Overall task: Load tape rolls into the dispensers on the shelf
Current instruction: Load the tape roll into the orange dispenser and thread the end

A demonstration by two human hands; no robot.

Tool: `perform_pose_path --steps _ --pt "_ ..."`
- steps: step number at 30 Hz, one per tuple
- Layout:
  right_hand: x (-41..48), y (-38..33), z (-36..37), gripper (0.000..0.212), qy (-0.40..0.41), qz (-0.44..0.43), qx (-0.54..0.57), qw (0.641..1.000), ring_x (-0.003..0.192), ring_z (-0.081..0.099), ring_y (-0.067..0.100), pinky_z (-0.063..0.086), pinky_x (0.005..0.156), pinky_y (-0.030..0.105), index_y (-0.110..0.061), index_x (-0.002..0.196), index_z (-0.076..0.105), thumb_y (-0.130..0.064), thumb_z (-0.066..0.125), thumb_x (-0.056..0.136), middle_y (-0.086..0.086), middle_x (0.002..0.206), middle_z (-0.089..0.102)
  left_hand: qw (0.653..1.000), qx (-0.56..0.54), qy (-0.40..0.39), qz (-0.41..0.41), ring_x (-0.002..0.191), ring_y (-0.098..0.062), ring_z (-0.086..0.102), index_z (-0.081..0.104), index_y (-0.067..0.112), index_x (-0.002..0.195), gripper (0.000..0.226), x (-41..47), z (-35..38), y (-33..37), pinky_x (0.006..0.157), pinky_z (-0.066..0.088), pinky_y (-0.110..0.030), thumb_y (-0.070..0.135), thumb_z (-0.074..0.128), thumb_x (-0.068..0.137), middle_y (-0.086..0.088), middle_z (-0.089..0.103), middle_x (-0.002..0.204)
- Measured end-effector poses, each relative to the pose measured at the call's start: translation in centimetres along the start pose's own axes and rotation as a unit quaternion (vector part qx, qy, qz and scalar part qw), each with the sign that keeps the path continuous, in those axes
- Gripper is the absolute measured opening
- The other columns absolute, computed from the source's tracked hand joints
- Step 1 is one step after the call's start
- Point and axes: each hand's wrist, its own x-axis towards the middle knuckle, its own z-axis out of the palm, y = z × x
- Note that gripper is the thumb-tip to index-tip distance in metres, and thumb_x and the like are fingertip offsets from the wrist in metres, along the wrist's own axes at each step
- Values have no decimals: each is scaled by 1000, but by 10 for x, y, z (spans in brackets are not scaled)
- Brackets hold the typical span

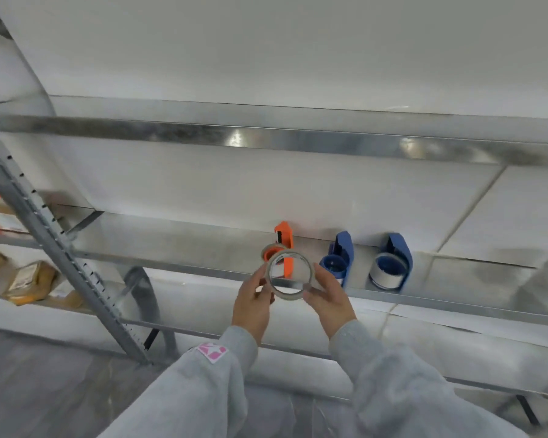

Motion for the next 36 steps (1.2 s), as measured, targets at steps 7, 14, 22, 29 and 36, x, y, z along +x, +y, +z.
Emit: perform_pose_path --steps 7,14,22,29,36 --pt "87 2 39 18 100 98 103 985 89 67 37 57 78 42 -15 96 57 -4 65 84 16 96 69 998 57 -32 -6 95 -17 64 65 38 107 32 95 -32 -7 89 54 -38 11 59 89 3 68 109" --pt "130 9 30 21 112 145 143 973 79 70 36 57 68 42 -12 96 53 2 62 84 17 96 69 990 24 28 -138 95 -24 65 68 26 89 5 158 -31 -28 96 51 -41 22 64 88 -2 70 98" --pt "166 16 21 20 106 189 175 961 87 66 41 57 65 41 -10 98 55 2 62 84 22 102 66 949 119 -30 -289 67 -25 59 50 22 116 32 199 5 -37 59 53 -27 33 61 89 -13 61 102" --pt "175 17 28 21 114 220 194 949 79 64 34 58 69 45 -7 102 55 2 62 84 24 103 65 948 157 -55 -272 35 -22 50 59 7 80 12 218 13 -48 47 49 -29 12 51 87 -14 57 54" --pt "178 14 31 26 133 224 216 941 75 63 36 58 65 45 -3 107 55 1 64 83 26 101 64 955 243 -77 -151 49 -40 64 64 5 73 26 225 6 -41 54 59 -50 25 48 69 -25 67 57"
